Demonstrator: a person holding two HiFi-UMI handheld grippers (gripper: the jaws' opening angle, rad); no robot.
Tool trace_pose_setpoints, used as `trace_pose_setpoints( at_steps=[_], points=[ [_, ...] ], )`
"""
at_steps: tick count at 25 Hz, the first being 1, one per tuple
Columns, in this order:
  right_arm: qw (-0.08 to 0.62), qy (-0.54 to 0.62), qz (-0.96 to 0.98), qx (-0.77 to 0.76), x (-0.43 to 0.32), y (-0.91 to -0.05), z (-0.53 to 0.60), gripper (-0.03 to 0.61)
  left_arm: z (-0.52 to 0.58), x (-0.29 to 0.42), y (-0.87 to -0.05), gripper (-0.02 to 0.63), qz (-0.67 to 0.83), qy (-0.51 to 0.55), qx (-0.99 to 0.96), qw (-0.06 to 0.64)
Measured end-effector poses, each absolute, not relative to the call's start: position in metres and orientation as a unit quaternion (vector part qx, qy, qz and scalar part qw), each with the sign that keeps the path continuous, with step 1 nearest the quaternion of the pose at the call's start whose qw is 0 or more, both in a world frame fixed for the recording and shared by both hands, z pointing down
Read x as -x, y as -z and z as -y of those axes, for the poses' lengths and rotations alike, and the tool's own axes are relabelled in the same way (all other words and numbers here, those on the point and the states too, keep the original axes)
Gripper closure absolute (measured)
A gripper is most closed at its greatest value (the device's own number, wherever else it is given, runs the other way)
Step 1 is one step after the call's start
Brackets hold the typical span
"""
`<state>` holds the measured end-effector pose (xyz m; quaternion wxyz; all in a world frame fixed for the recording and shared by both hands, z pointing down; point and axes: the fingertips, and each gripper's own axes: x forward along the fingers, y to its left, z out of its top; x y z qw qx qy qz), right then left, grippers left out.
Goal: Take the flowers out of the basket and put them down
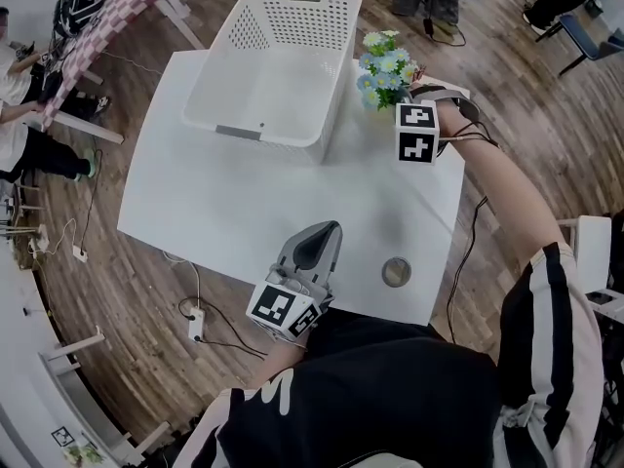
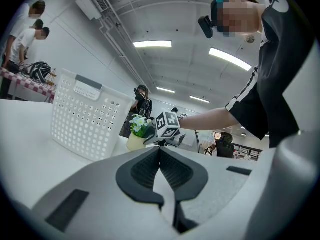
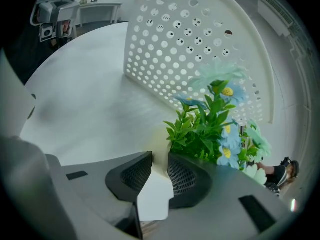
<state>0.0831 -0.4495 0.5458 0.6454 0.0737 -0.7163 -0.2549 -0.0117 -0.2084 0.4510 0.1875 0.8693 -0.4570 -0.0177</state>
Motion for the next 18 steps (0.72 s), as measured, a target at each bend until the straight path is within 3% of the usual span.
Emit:
trace_pose_setpoints(
  at_steps=[18],
  points=[
    [0.576,0.261,0.756,-0.169,-0.084,-0.526,0.448,0.477,0.205,0.008,-0.442,0.609,0.444,0.015,-0.880,0.170]
  ],
)
